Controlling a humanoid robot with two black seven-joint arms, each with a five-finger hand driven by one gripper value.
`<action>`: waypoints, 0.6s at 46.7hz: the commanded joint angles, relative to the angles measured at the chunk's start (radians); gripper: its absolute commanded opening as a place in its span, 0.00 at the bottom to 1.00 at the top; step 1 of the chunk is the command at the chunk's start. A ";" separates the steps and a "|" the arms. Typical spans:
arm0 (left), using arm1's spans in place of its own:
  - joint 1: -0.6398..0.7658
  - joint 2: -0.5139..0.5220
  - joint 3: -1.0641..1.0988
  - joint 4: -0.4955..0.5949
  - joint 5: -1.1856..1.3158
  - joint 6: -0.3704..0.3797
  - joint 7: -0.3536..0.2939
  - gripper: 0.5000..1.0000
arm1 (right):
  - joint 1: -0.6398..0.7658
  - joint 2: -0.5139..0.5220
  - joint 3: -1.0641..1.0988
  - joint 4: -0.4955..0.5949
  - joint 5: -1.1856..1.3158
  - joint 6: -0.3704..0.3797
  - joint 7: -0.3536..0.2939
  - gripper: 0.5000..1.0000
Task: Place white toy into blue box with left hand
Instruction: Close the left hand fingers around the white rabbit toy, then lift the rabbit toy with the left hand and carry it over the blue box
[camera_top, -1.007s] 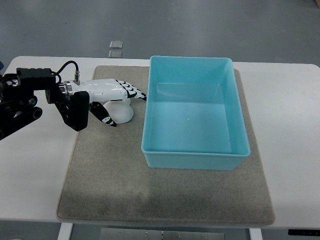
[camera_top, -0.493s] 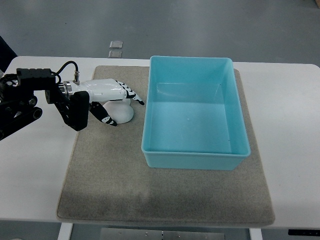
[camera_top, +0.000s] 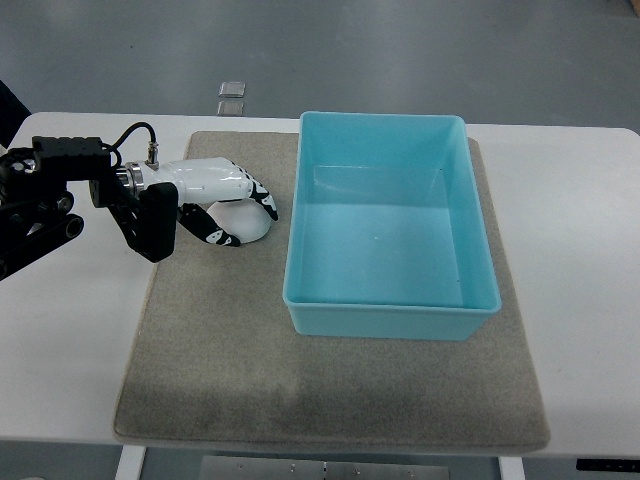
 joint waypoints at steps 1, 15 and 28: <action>0.000 0.000 0.000 0.000 0.001 0.000 -0.002 0.40 | 0.000 0.000 0.000 0.000 0.001 0.000 0.000 0.87; -0.005 0.003 -0.003 -0.003 -0.004 0.001 -0.002 0.12 | 0.000 0.000 0.000 0.000 0.001 0.000 0.000 0.87; -0.017 0.008 -0.006 -0.006 -0.004 0.001 -0.005 0.00 | 0.000 0.000 0.000 -0.001 0.001 0.000 0.000 0.87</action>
